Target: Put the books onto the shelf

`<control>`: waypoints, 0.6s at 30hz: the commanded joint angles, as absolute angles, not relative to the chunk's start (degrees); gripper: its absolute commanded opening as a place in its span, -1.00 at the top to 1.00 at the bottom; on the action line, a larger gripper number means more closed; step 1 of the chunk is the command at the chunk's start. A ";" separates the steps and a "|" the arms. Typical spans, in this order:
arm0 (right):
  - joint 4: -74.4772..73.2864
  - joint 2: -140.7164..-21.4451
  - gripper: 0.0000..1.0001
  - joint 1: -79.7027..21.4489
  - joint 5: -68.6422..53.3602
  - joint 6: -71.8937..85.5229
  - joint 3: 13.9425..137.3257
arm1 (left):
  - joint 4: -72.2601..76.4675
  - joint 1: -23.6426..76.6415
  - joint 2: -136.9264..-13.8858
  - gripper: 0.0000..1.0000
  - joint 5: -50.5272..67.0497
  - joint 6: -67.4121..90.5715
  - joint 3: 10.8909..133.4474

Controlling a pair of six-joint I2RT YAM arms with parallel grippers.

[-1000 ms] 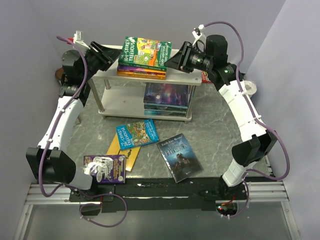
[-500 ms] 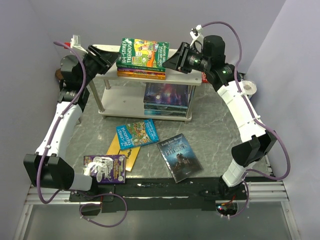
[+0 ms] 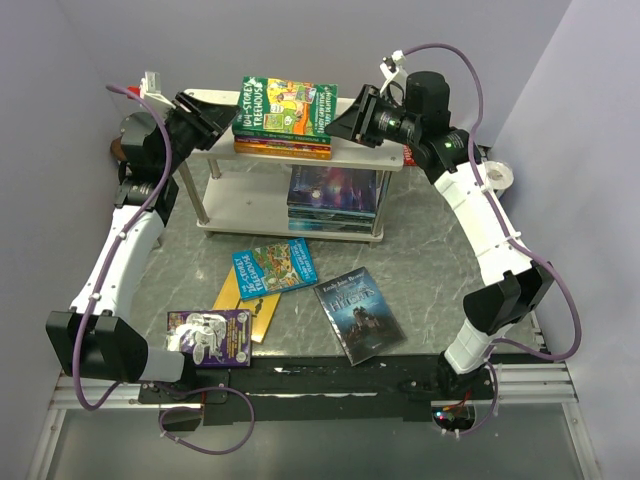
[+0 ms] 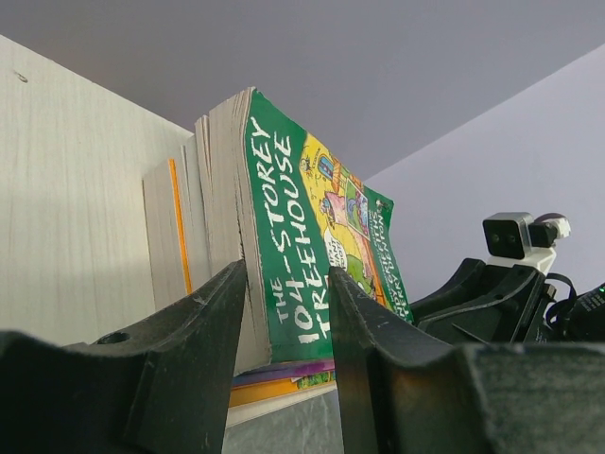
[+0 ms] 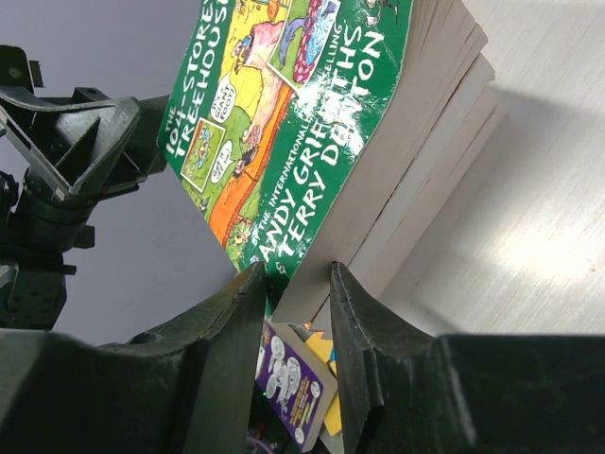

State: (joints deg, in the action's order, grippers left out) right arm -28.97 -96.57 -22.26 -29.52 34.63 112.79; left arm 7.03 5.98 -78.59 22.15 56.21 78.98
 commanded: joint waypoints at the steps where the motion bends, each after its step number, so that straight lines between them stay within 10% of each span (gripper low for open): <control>1: -27.25 -94.40 0.20 -23.91 -30.59 34.80 111.80 | 8.00 7.65 -76.64 0.10 25.66 56.43 79.10; 18: -26.37 -92.29 0.20 -24.17 -30.06 35.24 108.90 | 7.47 7.73 -76.11 0.06 25.40 56.34 78.75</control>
